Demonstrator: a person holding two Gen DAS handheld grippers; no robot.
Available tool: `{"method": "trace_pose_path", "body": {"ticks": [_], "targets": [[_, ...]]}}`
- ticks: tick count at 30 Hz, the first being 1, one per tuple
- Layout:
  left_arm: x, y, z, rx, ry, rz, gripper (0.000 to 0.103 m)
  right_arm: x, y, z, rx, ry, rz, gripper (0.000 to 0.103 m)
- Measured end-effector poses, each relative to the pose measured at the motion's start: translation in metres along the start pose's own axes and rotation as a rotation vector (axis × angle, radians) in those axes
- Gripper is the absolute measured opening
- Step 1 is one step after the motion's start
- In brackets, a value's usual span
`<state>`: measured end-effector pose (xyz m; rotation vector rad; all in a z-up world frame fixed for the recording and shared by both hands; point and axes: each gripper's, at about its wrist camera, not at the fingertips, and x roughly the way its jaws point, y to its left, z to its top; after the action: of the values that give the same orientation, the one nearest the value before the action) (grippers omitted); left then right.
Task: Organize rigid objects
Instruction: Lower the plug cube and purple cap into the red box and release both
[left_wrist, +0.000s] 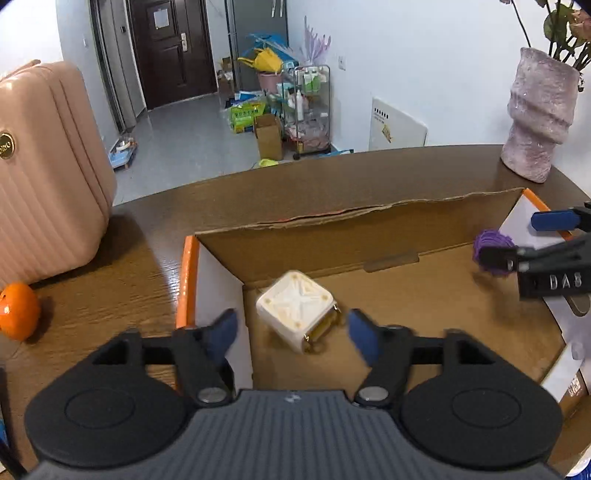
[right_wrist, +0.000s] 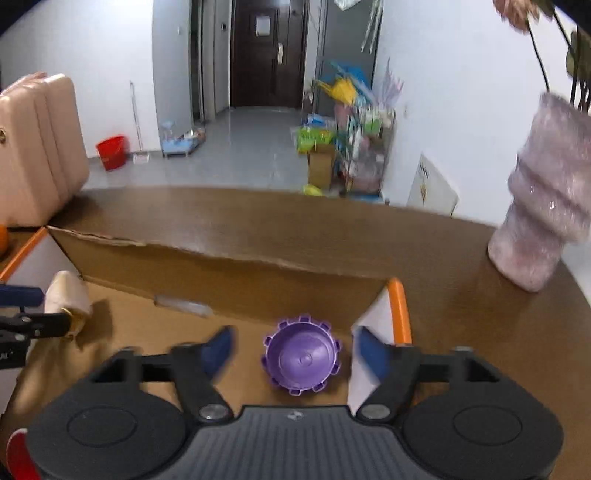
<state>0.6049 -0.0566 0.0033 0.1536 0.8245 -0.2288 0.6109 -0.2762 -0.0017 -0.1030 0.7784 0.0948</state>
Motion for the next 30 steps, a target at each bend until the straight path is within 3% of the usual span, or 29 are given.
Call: {"method": "trace_pose_path", "body": {"ticks": [3,12,18,23,30], "targets": [[0.002,0.005,-0.003,-0.013,0.016,-0.029,0.071,0.005,0.005,-0.002,-0.023,0.019,-0.007,0.094],[-0.004,0.001,-0.004,-0.021,0.0,-0.019,0.072,0.005,0.008,-0.004,-0.011,0.025,0.012,0.095],[-0.028,0.006,-0.01,-0.034,-0.115,0.002,0.079,-0.007,0.004,-0.005,0.006,-0.016,0.004,0.093],[-0.092,0.008,-0.027,-0.008,-0.19,0.022,0.079,-0.063,0.009,-0.012,0.071,-0.064,0.131,0.093],[-0.22,-0.006,-0.078,0.004,-0.373,0.017,0.082,-0.191,0.034,-0.047,0.012,-0.226,0.145,0.094]]}}
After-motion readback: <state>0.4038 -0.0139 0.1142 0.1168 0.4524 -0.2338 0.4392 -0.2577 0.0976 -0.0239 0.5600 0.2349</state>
